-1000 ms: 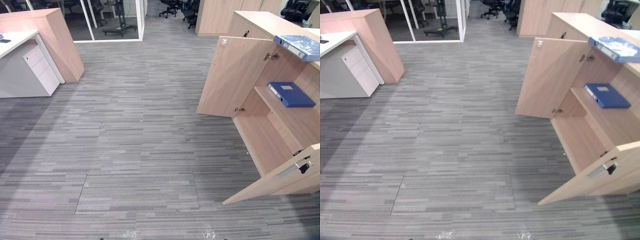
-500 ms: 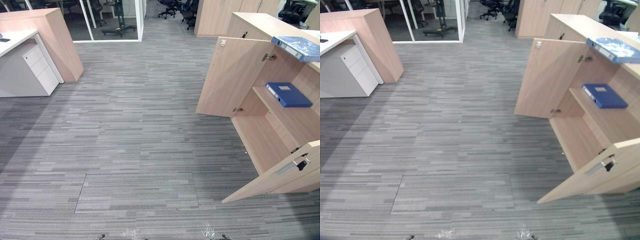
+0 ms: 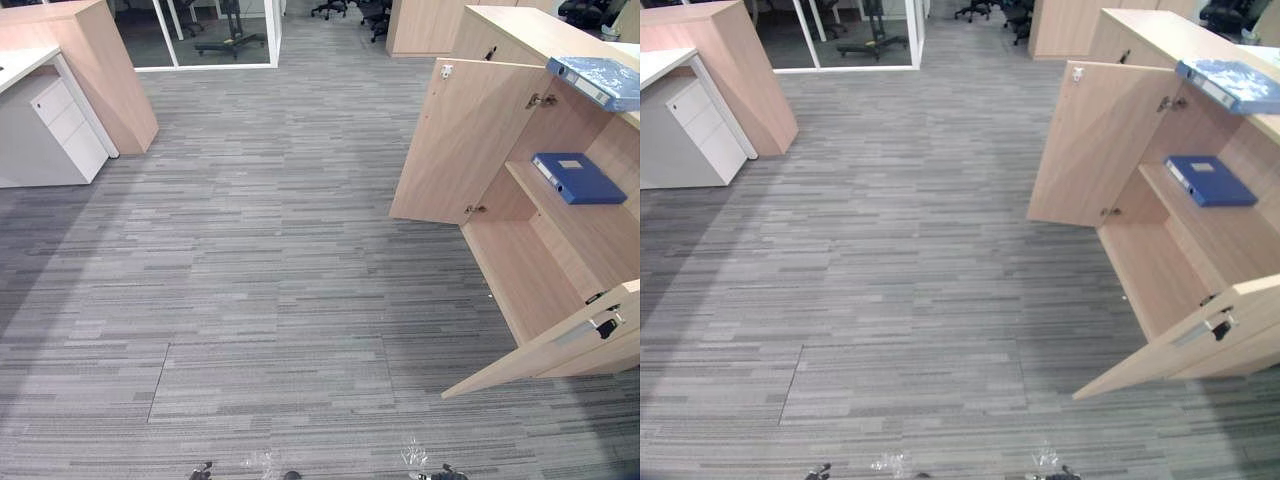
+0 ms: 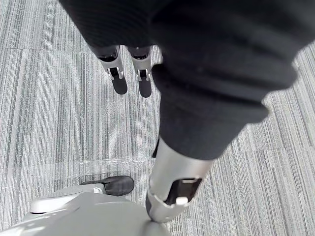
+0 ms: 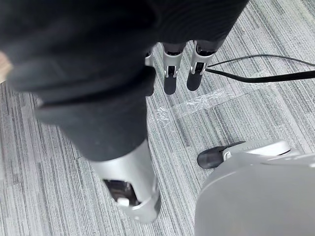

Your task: Walk over to the cabinet, pick up the folder, carry it to the office cabinet, place the folder inside the office cabinet, then close the office cabinet door

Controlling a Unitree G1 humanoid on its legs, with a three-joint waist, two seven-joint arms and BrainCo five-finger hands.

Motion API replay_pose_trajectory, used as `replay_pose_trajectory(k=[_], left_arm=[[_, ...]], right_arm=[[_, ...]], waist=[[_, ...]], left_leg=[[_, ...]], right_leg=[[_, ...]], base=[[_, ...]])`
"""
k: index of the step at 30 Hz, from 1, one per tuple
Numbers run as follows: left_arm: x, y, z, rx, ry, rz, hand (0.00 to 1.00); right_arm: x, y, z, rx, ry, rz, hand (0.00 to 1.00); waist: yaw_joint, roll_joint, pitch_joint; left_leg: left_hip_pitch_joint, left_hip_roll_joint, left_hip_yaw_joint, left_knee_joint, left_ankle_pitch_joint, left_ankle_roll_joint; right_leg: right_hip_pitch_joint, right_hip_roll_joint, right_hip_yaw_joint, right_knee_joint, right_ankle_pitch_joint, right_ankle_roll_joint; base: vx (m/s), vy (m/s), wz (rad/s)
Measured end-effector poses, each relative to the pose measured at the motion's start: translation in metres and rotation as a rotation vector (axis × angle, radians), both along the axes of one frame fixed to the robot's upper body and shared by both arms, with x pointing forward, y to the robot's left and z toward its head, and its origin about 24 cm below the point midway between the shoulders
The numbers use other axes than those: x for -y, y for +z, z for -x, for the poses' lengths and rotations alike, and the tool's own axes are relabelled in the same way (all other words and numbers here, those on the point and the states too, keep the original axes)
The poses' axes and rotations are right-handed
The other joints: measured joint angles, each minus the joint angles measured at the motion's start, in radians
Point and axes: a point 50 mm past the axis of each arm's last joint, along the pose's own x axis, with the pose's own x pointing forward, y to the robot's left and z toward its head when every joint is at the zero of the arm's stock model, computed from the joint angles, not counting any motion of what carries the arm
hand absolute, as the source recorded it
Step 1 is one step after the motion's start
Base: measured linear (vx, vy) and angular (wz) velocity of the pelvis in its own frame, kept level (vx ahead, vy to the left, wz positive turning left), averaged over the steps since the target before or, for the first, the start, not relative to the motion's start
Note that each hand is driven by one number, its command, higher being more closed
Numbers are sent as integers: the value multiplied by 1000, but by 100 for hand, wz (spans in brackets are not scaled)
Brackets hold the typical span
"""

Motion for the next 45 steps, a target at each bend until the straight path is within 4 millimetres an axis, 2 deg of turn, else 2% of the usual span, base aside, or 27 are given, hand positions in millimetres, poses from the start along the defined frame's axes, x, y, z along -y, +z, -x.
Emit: replay_pose_trajectory(k=[3,5,6,7,9,12,13,14,15,18,20,22,25,26,28,29,30,31,33,35,36,38,39,40,41,44,45], left_arm=[[-1,3,-10,45,42,9,0],[-4,7,-19,98,98,14,0],[-4,7,-18,105,126,20,0],[-4,7,-16,114,177,33,0],[-4,5,-7,108,249,37,0],[-3,4,-1,98,282,35,0],[-2,4,0,94,294,36,0],[-3,4,1,91,295,35,0],[-3,4,0,93,288,33,0],[-3,4,-1,94,276,35,0],[-2,4,-1,93,269,40,0],[-1,4,-1,91,261,45,0],[3,1,8,54,205,45,0],[7,1,7,50,171,51,0],[5,1,6,47,139,44,0],[5,1,6,40,116,39,0],[4,1,4,33,97,36,0],[6,1,3,33,89,37,0],[7,1,-2,42,69,37,0],[7,1,-3,44,67,39,0],[7,1,-4,46,65,38,0],[7,1,-4,49,69,39,0],[8,1,-4,46,77,42,0],[12,0,-3,43,103,55,0],[12,-1,-3,43,121,61,0],[14,0,-10,69,183,79,0],[14,0,-11,78,216,87,0]], right_arm=[[1,1,-6,23,-12,4,0],[2,2,-7,36,-22,8,0],[3,2,-6,34,-21,11,0],[4,3,-6,38,-21,17,0],[4,4,-7,42,6,27,0],[5,5,-7,54,18,37,0],[6,6,-8,61,24,46,0],[5,6,-8,60,37,45,0],[3,5,-6,53,53,43,0],[2,6,-12,67,49,40,0],[-14,3,-13,73,25,-4,0],[-18,2,-11,73,-4,-22,0],[-19,2,-10,69,2,-27,0],[-15,3,-12,73,10,-17,0],[-14,4,-18,83,26,-10,0],[-13,5,-20,87,37,-4,0],[-11,7,-27,108,45,8,0],[-10,9,-32,121,48,12,0],[-9,12,-42,150,53,16,0],[-10,13,-47,169,36,9,0],[-11,14,-49,178,18,5,0],[-11,14,-50,183,0,-2,0],[-10,13,-47,179,-19,-7,0],[-6,14,-46,180,-26,0,0],[-6,14,-47,182,-28,1,0],[-1,11,-34,164,-125,-7,0],[-1,9,-25,151,-177,-17,0]], waist=[[4,12,41],[11,8,75],[13,9,78],[17,8,87],[24,7,92],[33,13,87],[34,29,82],[35,26,82],[43,16,76],[49,12,49],[61,10,12],[71,8,-17],[79,18,-70],[78,33,-74],[68,24,-65],[54,26,-59],[42,25,-43],[39,30,-32],[33,38,-7],[25,41,-1],[19,40,6],[18,37,14],[12,36,19],[12,48,19],[9,61,15],[6,64,19],[6,64,20]], left_leg=[[-96,16,-1,246,-110,-33],[-191,25,7,455,-137,-70],[-233,32,23,533,-135,-74],[-296,61,71,665,-158,-55],[-342,111,114,736,-201,-44],[-348,155,109,533,-198,-57],[-326,169,122,416,-126,-68],[-311,159,141,385,-73,-53],[-299,133,171,355,-67,-44],[-292,82,204,339,-91,-16],[-268,73,240,339,-121,1],[-247,62,264,329,-127,10],[-151,20,291,232,-127,16],[-100,9,278,196,-125,19],[-43,-17,254,169,-127,23],[-7,-28,242,160,-141,43],[49,-40,242,144,-150,52],[75,-40,242,132,-150,51],[142,-25,243,87,-150,51],[169,2,243,64,-153,39],[178,21,244,49,-158,20],[204,36,253,23,-167,-14],[217,49,252,25,-184,-37],[233,74,260,22,-198,-55],[235,88,262,21,-198,-55],[242,148,232,87,-198,-56],[221,190,199,199,-207,-69]], right_leg=[[6,10,-14,50,-28,-14],[2,11,-32,90,-66,-38],[5,11,-38,99,-70,-39],[17,11,-46,108,-75,-42],[29,2,-46,115,-86,-34],[27,-27,-42,127,-114,4],[24,-37,-42,136,-130,29],[24,-53,-41,139,-139,38],[25,-76,-47,143,-136,43],[29,-112,-45,121,-130,36],[41,-132,-31,77,-95,61],[39,-146,-10,76,-90,62],[22,-186,13,154,-95,60],[-52,-195,19,342,-115,68],[-142,-224,16,586,-106,69],[-183,-245,6,724,-84,60],[-253,-273,-10,896,-108,56],[-273,-275,-24,929,-124,53],[-341,-267,-100,922,-176,45],[-378,-246,-172,769,-179,50],[-389,-225,-202,619,-168,44],[-395,-206,-228,387,-80,30],[-389,-189,-228,356,25,20],[-399,-159,-230,373,40,5],[-405,-143,-230,388,16,-3],[-384,-91,-246,449,-73,-32],[-323,-60,-261,410,-89,-36]], base=[[-61,-16,11],[-158,-15,33],[-116,10,28],[-34,17,15],[4,51,5],[100,146,5],[197,235,11],[258,259,3],[353,281,-1],[305,199,-17],[230,138,-53],[188,84,-47],[259,106,-54],[217,90,-37],[179,87,-10],[241,84,18],[207,62,15],[192,32,4],[140,-39,-1],[127,-122,5],[154,-186,1],[185,-225,-9],[287,-294,-28],[318,-305,-33],[354,-309,-41],[402,-342,-10],[451,-325,18]])
